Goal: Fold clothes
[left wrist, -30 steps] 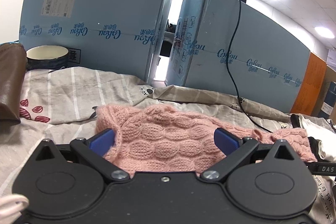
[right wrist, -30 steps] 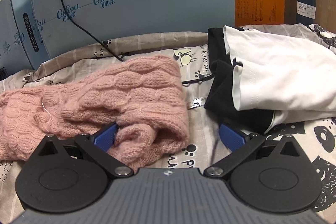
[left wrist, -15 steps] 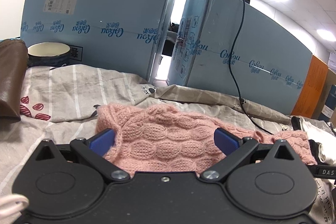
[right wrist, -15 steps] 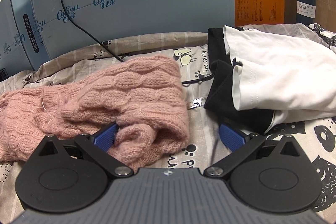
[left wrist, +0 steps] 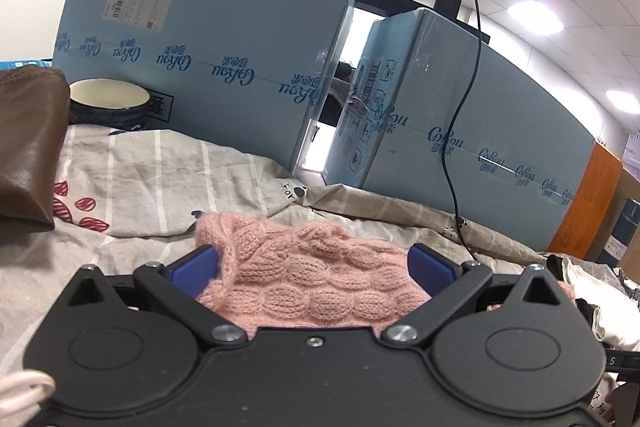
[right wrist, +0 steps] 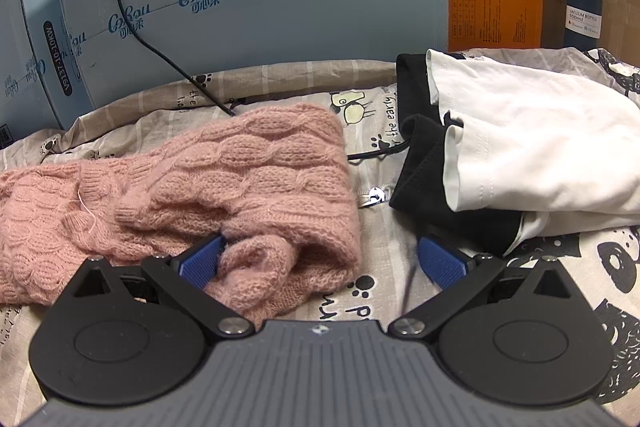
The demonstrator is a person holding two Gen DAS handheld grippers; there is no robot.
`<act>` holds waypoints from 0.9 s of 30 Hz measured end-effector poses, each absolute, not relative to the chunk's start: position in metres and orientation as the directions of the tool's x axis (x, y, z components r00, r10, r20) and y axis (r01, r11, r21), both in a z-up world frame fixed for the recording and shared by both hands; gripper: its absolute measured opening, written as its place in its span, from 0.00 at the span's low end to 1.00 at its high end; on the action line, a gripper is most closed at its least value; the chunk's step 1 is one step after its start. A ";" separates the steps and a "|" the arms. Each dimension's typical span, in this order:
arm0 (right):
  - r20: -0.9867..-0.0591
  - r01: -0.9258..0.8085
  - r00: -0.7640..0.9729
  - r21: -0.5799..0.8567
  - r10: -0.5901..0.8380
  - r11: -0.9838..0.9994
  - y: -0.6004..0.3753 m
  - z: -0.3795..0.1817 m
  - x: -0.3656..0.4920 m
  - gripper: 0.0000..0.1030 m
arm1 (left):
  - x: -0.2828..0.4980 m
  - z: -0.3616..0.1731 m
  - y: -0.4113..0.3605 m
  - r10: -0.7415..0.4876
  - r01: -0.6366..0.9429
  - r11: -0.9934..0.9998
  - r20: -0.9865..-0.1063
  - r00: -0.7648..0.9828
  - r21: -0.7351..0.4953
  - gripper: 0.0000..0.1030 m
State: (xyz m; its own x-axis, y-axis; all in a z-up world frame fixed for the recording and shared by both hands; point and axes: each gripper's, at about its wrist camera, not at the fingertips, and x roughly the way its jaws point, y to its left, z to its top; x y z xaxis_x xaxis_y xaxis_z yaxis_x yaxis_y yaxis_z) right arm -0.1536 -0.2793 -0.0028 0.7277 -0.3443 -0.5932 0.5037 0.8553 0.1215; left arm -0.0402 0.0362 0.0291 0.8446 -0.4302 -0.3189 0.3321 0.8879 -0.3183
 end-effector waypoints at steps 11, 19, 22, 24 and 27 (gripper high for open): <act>-0.591 0.503 0.730 0.126 -0.342 0.855 -0.279 -0.004 -0.154 1.00 | -0.039 0.030 0.041 -0.446 0.341 0.876 -0.302 0.842 -0.343 1.00; -0.591 0.503 0.731 0.127 -0.342 0.855 -0.279 -0.005 -0.154 1.00 | -0.039 0.029 0.041 -0.439 0.334 0.880 -0.309 0.844 -0.338 1.00; -0.591 0.503 0.730 0.126 -0.342 0.855 -0.279 -0.005 -0.154 1.00 | -0.039 0.029 0.040 -0.435 0.332 0.883 -0.312 0.845 -0.332 1.00; -0.591 0.503 0.730 0.126 -0.342 0.855 -0.279 -0.005 -0.154 1.00 | -0.039 0.029 0.041 -0.437 0.334 0.882 -0.309 0.845 -0.333 1.00; -0.591 0.503 0.730 0.126 -0.342 0.855 -0.279 -0.005 -0.154 1.00 | -0.041 0.030 0.042 -0.437 0.333 0.881 -0.305 0.846 -0.336 1.00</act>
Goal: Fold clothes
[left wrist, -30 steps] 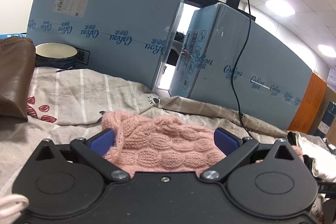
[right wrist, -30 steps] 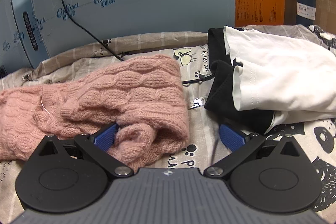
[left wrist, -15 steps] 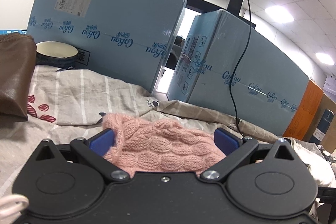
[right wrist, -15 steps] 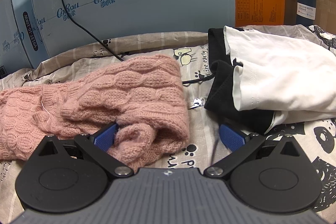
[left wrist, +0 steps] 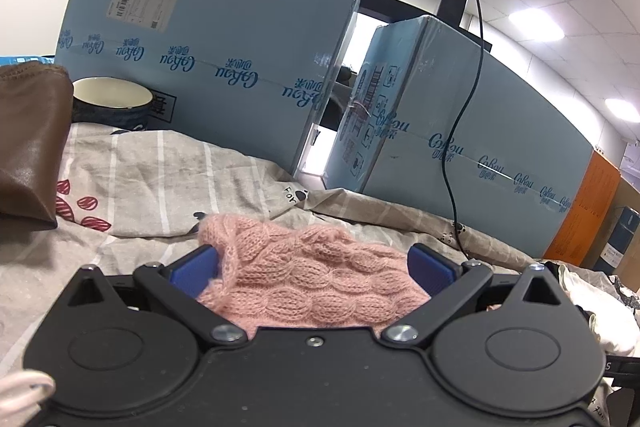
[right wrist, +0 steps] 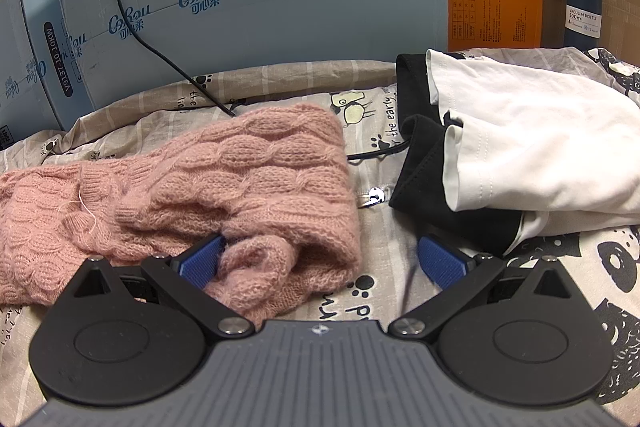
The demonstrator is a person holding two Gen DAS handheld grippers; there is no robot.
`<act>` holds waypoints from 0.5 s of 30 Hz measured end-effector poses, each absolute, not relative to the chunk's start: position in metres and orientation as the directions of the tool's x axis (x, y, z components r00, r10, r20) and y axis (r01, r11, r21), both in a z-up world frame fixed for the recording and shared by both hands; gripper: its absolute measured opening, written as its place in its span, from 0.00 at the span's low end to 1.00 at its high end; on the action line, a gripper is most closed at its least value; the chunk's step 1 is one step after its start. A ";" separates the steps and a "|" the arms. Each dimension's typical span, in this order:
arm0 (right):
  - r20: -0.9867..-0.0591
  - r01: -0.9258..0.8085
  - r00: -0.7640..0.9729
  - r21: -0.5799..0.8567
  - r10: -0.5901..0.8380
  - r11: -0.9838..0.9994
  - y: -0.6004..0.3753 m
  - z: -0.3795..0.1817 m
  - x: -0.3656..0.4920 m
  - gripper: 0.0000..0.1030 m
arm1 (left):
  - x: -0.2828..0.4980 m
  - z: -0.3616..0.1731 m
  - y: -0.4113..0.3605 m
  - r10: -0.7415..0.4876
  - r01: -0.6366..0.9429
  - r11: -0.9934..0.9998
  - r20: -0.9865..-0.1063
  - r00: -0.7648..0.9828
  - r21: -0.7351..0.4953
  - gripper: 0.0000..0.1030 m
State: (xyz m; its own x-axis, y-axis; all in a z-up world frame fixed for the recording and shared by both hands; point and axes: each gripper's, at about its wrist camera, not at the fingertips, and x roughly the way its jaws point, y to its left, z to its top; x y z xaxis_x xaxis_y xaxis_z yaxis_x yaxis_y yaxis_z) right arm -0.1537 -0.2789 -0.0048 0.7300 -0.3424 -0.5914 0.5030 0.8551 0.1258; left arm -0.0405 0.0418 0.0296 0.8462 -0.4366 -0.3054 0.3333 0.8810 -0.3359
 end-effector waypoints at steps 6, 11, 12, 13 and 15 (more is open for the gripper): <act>-0.592 0.503 0.730 0.126 -0.342 0.855 -0.279 -0.005 -0.154 1.00 | -0.040 0.029 0.041 -0.440 0.339 0.880 -0.302 0.846 -0.333 1.00; -0.593 0.503 0.729 0.124 -0.343 0.855 -0.279 -0.005 -0.153 1.00 | -0.040 0.028 0.040 -0.435 0.336 0.884 -0.307 0.847 -0.326 1.00; -0.591 0.502 0.732 0.133 -0.338 0.855 -0.279 -0.005 -0.154 1.00 | -0.040 0.028 0.039 -0.433 0.335 0.885 -0.310 0.846 -0.322 1.00; -0.585 0.499 0.740 0.146 -0.332 0.854 -0.281 -0.004 -0.155 1.00 | -0.040 0.029 0.039 -0.432 0.335 0.887 -0.312 0.846 -0.319 1.00; -0.561 0.485 0.765 0.177 -0.318 0.856 -0.283 -0.002 -0.161 1.00 | -0.040 0.030 0.038 -0.432 0.338 0.888 -0.315 0.845 -0.311 1.00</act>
